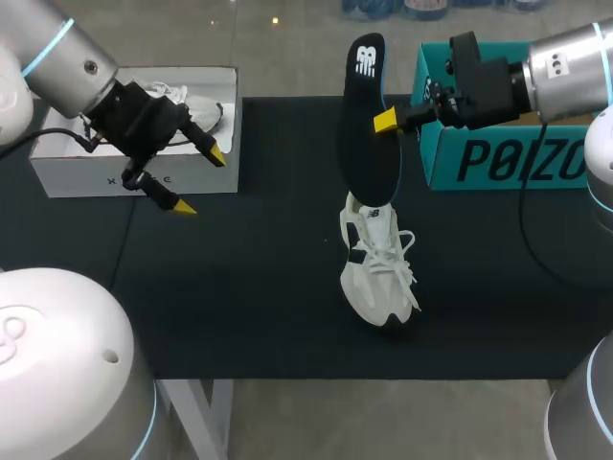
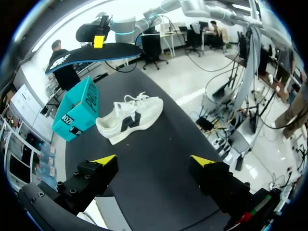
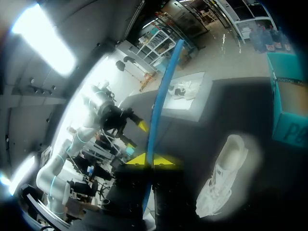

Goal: Take the shoe out of the shoebox, open the shoe tongue, remove and reinsert the insole, then place the shoe into the shoebox

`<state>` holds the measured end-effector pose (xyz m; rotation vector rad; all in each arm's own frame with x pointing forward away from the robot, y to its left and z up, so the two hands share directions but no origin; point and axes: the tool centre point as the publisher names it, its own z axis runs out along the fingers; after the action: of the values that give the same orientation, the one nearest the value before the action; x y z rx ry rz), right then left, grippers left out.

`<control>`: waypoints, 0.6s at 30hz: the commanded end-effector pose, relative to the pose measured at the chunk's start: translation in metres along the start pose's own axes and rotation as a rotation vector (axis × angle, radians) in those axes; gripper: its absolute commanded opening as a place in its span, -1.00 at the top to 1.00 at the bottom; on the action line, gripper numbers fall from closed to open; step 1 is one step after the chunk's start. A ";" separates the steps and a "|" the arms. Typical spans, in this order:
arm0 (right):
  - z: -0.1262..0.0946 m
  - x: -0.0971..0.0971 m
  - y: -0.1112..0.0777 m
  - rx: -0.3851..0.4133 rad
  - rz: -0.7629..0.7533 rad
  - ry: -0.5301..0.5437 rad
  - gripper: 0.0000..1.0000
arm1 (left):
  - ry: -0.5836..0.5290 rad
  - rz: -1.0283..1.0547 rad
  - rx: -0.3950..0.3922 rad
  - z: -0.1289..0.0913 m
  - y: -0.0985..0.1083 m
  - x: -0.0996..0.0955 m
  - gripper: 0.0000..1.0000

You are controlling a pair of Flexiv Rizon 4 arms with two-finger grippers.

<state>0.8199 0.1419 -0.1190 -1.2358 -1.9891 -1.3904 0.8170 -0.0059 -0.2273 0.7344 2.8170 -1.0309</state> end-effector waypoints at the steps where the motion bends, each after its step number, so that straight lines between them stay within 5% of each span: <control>1: 0.004 -0.018 0.009 0.032 0.008 -0.030 1.00 | 0.003 0.000 -0.002 0.000 0.000 -0.001 -1.00; 18: 0.036 -0.120 0.039 0.020 -0.061 0.059 1.00 | 0.003 0.000 -0.002 0.000 0.000 -0.001 -1.00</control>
<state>0.9046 0.1230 -0.1823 -1.1713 -2.0501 -1.3910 0.8175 -0.0059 -0.2275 0.7356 2.8169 -1.0331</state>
